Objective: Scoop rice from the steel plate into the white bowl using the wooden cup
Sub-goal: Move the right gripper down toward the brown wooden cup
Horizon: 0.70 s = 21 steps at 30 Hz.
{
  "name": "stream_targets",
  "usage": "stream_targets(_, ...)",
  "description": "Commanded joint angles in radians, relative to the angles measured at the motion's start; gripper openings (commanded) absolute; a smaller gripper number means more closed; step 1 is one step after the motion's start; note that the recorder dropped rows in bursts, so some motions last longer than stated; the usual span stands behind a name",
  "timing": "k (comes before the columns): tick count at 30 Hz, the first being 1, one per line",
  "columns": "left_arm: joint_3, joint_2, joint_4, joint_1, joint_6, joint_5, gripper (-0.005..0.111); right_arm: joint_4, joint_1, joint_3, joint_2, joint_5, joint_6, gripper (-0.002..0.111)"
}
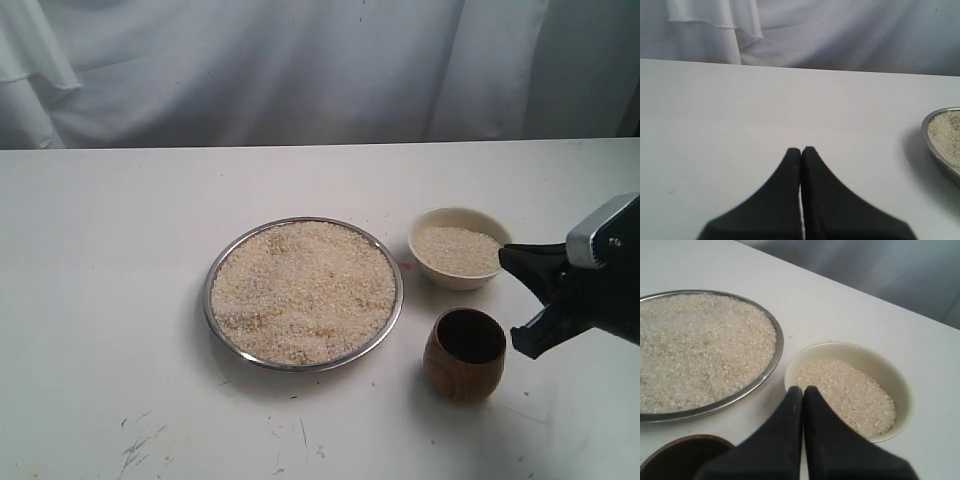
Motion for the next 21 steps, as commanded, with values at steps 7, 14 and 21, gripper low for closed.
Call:
stream_targets(7,0.005,-0.004,0.001,-0.003,-0.001,-0.014,0.000,-0.017,-0.061,0.002,0.070,-0.105,-0.015,0.000)
stream_targets(14,0.005,-0.004,0.001,-0.003,-0.001,-0.014,0.000,-0.028,-0.073,0.023,0.070,-0.107,-0.015,0.000)
stream_targets(21,0.005,-0.004,0.001,-0.003,-0.001,-0.014,0.000,-0.042,-0.073,0.051,0.070,-0.108,-0.030,0.000)
